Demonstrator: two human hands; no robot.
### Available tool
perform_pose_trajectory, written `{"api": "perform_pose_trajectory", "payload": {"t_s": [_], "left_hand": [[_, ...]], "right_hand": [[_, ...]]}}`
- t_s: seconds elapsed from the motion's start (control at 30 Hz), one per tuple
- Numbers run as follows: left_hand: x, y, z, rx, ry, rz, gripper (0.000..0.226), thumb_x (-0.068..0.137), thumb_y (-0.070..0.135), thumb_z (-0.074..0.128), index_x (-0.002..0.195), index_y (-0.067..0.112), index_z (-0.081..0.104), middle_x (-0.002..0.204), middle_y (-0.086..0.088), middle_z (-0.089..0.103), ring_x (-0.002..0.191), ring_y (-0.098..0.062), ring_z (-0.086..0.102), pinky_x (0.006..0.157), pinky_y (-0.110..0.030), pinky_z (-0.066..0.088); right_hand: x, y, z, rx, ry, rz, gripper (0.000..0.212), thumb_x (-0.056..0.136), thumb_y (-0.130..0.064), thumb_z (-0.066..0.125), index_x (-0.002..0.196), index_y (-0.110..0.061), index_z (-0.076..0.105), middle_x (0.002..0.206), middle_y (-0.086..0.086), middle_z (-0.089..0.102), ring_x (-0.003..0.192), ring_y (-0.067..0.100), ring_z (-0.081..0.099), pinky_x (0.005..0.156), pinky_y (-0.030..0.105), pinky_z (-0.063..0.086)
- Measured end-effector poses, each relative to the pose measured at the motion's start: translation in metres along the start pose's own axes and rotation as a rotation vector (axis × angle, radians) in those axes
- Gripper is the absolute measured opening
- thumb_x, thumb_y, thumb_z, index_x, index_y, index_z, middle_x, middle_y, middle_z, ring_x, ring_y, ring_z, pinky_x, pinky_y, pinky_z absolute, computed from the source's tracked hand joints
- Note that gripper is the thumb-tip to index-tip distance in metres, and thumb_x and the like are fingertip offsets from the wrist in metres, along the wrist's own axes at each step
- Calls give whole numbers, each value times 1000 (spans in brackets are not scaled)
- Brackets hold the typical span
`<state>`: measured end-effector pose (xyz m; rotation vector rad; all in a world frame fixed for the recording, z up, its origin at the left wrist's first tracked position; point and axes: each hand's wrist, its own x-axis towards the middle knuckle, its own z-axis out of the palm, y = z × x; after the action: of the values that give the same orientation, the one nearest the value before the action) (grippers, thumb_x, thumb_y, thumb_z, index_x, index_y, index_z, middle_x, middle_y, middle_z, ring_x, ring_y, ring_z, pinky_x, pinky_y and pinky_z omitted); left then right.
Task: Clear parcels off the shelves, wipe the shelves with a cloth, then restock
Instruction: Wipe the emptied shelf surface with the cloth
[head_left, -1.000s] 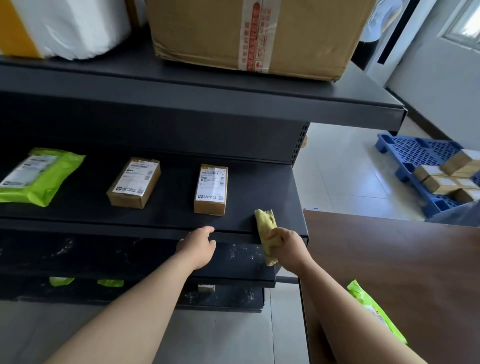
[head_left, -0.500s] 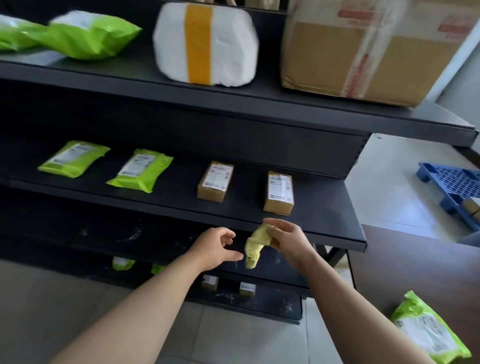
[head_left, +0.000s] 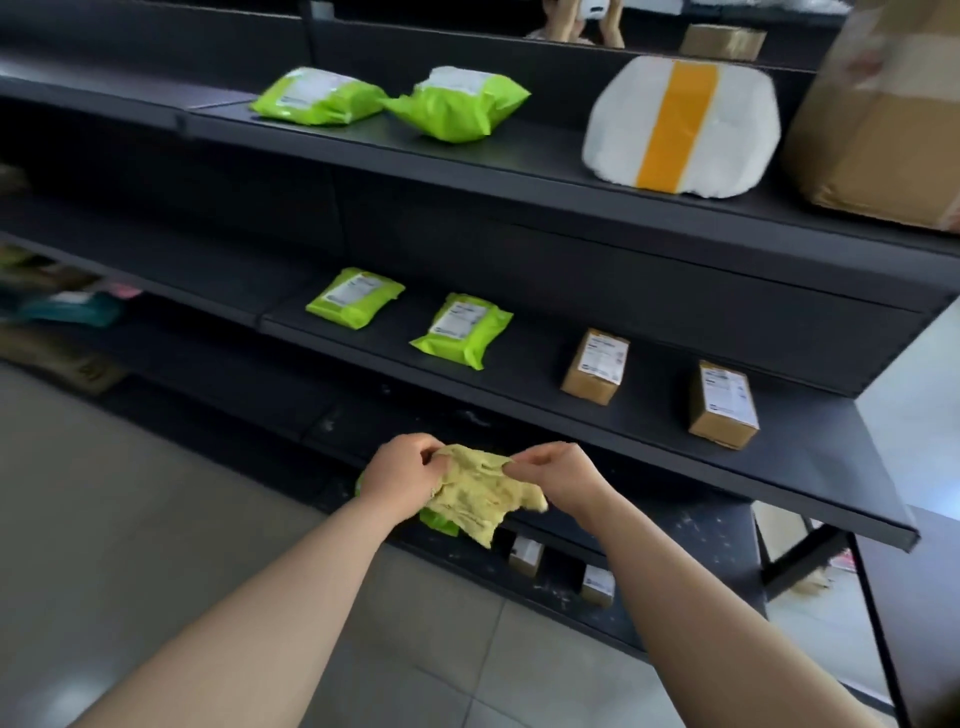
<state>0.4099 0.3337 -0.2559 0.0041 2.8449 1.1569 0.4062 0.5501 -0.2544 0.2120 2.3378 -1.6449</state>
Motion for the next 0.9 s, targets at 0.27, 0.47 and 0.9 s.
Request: {"api": "perform_pose_trajectory", "payload": {"t_s": [0.27,0.47,0.9], "left_hand": [[-23,-60,-35,-202,-42,-174,21,82,43,69,86,22,69,84,9,70,81,-8,66,68,-23,48],[-8,-78,-37,-316,-67,-199,8,77,33,76,71,32,71,74,13,71,75,-3,66,78,-33,55],[96,-121,-55,-381,-46,-381,6,83,20,70,79,18,68,86,-6,73,83,-20,71,74,-40,60]], "right_hand": [[14,-22,93,234,-179,169,17,84,-8,62,92,4,72,95,21,72,90,31,70,87,36,57],[40,-29,134,224,-363,187,19,82,-14,69,97,-4,75,95,10,75,92,19,72,88,31,56],[164,-50,160,117,-581,245,27,88,-20,66,111,-6,69,106,7,73,102,18,68,96,32,51]]}}
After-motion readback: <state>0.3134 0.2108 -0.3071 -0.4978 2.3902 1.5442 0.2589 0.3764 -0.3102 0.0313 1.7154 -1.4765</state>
